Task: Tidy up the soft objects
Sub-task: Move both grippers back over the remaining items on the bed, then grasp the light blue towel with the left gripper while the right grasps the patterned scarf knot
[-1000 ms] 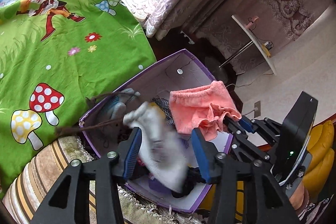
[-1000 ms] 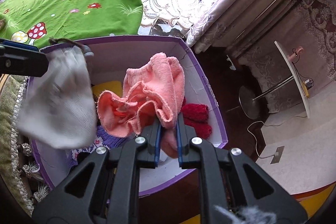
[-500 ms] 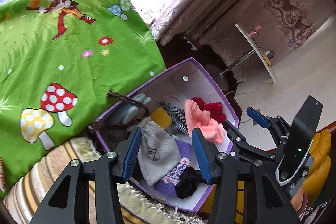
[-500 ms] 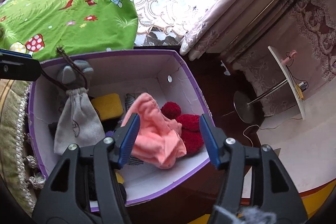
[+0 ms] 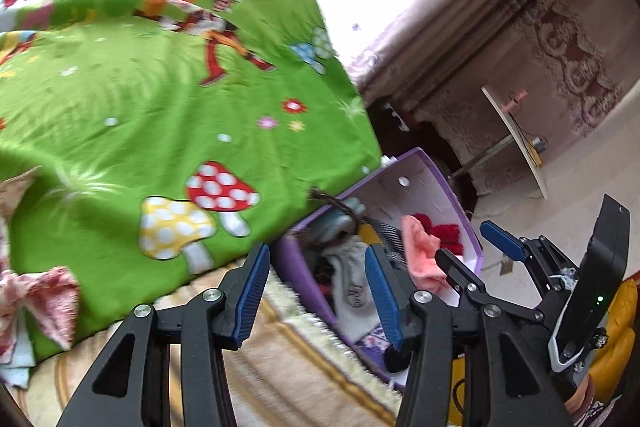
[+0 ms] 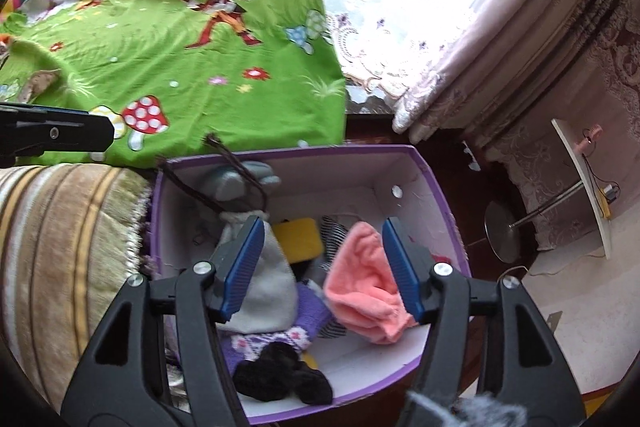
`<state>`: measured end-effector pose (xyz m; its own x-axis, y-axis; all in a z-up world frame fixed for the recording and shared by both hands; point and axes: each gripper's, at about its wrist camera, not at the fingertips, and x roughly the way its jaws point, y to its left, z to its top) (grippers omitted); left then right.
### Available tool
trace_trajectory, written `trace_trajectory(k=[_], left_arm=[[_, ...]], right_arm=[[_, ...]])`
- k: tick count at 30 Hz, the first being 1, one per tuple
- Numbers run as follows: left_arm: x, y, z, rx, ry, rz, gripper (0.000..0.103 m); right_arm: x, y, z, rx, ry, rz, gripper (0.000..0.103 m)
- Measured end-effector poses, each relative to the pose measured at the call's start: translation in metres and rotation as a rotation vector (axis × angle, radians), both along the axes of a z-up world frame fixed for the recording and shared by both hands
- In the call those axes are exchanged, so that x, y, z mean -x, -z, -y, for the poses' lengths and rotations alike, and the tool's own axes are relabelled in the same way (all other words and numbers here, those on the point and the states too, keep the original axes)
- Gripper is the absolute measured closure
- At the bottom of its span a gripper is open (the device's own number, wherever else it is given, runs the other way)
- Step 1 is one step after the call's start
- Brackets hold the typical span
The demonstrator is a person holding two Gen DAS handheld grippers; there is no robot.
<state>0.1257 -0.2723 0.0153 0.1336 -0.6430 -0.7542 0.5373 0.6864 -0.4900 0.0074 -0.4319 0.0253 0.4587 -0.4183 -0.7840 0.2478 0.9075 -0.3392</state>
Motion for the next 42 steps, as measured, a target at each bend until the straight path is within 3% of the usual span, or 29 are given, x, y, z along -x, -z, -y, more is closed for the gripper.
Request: trace_trajectory(k=[18,27,36,42], left_arm=[[-0.021,0.009,-0.136,-0.024,-0.283,0.008,0.052],[-0.025,0.007,-0.215,-0.061,-0.437,0.036,0.052],[-0.035,0.019,-0.278,-0.194,-0.595,0.038,0.051],[-0.045,0.031,-0.291,-0.311,-0.623,0.030,0.039]], right_arm=[[-0.045,-0.006,-0.103,-0.087,-0.238,0.017,0.034],[-0.068,0.000,-0.156,-0.200,-0.367,-0.006,0.031],[-0.090,0.004,-0.201,-0.259,-0.476,-0.017,0.028],[-0.110,0.016,-0.230,-0.309,-0.548,-0.052,0.025]])
